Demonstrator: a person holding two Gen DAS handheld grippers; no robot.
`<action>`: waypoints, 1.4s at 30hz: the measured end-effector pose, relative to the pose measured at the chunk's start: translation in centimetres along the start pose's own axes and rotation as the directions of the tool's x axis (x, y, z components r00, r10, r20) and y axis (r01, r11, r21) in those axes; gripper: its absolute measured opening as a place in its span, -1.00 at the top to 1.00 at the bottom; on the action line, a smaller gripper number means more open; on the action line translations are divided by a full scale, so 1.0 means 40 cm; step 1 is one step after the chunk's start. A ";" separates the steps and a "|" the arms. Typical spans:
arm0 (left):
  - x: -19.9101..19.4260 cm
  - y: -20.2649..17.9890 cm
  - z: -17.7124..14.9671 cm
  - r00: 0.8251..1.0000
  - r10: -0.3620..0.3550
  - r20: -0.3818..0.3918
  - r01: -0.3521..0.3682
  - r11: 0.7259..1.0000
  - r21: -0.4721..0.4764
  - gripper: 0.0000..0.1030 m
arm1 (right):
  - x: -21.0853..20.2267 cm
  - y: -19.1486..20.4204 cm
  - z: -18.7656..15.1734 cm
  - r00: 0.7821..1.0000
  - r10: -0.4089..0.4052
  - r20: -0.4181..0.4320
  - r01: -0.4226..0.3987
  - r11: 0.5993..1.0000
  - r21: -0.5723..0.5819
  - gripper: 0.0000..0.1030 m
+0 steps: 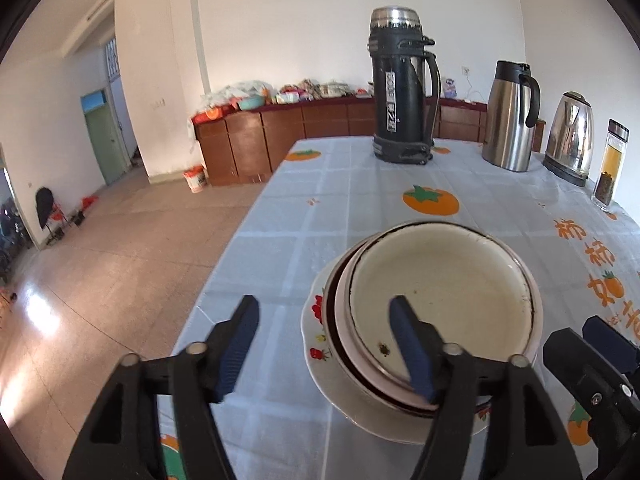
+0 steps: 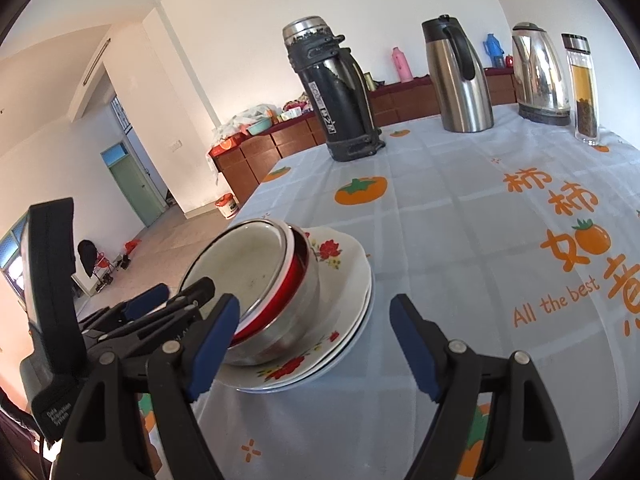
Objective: Organize plates and bowls
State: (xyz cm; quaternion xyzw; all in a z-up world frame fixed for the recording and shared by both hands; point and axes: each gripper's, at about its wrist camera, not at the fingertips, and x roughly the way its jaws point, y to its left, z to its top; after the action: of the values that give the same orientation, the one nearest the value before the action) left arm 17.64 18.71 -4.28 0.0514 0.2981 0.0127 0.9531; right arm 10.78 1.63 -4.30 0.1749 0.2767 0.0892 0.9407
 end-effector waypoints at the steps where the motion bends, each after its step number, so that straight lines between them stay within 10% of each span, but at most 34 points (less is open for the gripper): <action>1: -0.009 -0.001 -0.002 1.000 0.006 0.021 -0.006 1.000 0.001 -0.44 | -0.004 0.002 -0.002 1.000 -0.003 0.005 0.003 1.000 -0.006 -0.54; 42: -0.204 -0.017 -0.064 0.994 -0.036 0.104 0.035 0.999 0.008 -0.59 | -0.204 0.023 -0.050 0.990 -0.025 0.139 0.028 0.999 -0.024 -0.80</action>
State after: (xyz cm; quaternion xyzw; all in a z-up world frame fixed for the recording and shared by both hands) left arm 9.48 17.82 -1.84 0.0497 0.2491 -0.0080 0.9672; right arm 2.82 0.88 -1.51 0.1648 0.2117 0.0679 0.9609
